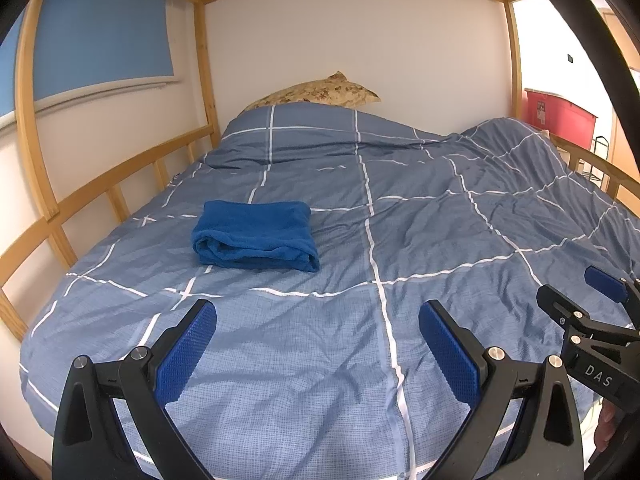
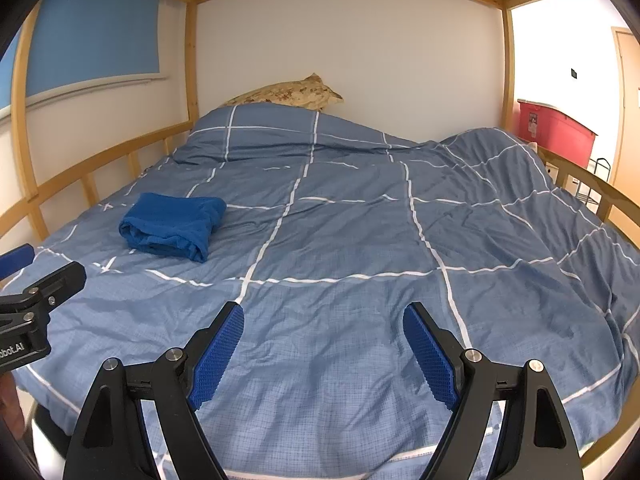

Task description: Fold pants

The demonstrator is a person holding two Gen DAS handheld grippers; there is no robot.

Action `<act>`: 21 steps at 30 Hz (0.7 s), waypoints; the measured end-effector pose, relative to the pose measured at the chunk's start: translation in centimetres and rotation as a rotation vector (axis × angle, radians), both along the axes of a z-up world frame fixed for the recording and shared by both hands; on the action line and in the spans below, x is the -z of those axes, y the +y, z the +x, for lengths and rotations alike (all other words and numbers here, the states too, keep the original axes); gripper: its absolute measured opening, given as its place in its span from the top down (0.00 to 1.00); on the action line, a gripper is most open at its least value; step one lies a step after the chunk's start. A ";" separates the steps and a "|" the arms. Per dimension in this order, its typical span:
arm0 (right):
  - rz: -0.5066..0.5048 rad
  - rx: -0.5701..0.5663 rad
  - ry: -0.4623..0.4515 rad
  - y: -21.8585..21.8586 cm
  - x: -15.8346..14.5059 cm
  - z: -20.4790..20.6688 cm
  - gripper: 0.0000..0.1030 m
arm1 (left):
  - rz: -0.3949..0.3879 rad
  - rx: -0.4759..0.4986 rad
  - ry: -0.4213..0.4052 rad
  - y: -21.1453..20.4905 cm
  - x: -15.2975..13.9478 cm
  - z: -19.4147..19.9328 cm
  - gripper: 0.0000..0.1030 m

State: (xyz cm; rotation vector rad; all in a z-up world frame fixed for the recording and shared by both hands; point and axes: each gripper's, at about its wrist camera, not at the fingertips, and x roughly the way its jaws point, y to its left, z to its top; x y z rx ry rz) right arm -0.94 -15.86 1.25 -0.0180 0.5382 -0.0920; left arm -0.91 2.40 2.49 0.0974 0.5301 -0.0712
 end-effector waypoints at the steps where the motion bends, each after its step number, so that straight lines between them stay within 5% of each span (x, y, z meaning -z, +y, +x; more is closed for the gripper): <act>1: -0.001 0.002 0.000 0.0 0.0 0.0 0.20 | 0.001 -0.001 -0.001 0.0 0.0 0.0 0.00; 21: -0.002 0.000 -0.001 0.2 0.0 0.1 0.20 | 0.001 -0.004 0.002 0.4 -0.1 0.1 0.00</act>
